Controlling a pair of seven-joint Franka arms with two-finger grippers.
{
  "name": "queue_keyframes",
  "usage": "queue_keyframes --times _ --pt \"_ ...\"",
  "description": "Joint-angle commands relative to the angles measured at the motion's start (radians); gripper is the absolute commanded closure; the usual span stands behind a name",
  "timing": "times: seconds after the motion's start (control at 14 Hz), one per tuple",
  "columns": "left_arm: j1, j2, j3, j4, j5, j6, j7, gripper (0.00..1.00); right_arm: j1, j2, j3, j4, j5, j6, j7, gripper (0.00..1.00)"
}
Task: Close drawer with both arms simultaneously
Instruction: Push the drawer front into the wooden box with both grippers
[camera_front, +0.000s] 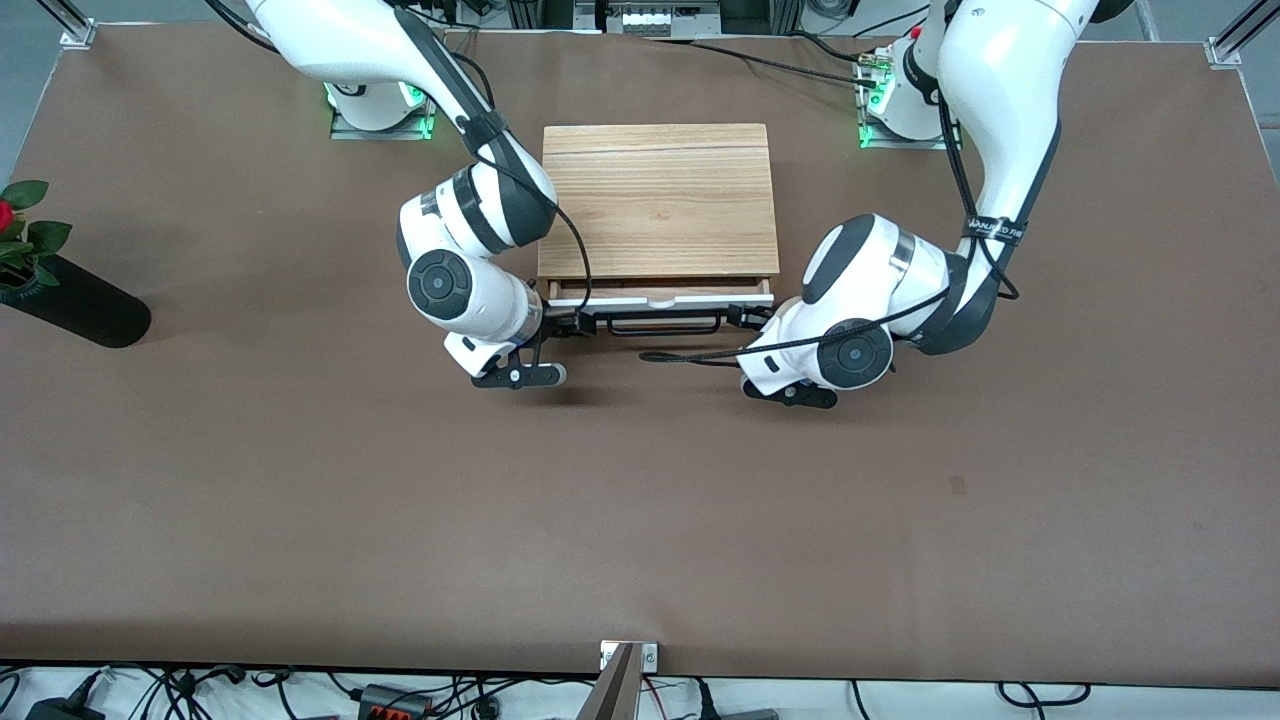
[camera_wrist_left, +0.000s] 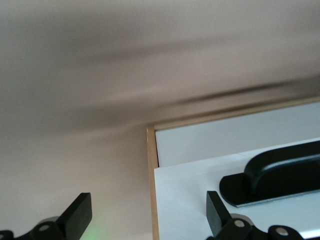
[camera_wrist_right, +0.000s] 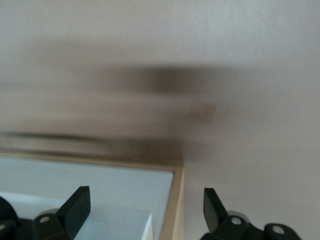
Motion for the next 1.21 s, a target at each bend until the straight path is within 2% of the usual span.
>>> queue_keyframes --times 0.0,0.5,0.71,0.86,1.14 --pt "-0.016 0.03 0.0 0.004 -0.017 -0.066 0.008 0.0 0.021 -0.018 -0.006 -0.006 -0.006 -0.061 0.016 0.0" --pt "-0.005 0.039 0.002 0.018 -0.017 -0.084 0.009 0.0 0.049 -0.018 -0.007 -0.008 -0.007 -0.081 0.021 0.0" --pt "-0.007 0.041 0.002 0.02 -0.026 -0.081 0.009 0.0 0.05 -0.024 -0.007 -0.006 -0.007 -0.138 0.023 0.0" --pt "-0.002 0.041 0.003 0.017 -0.107 -0.084 0.009 0.0 0.049 -0.03 -0.007 -0.005 -0.007 -0.171 0.024 0.0" --pt "-0.001 0.039 0.005 0.02 -0.124 -0.087 0.009 0.0 0.044 -0.041 -0.009 0.004 -0.007 -0.178 0.016 0.0"
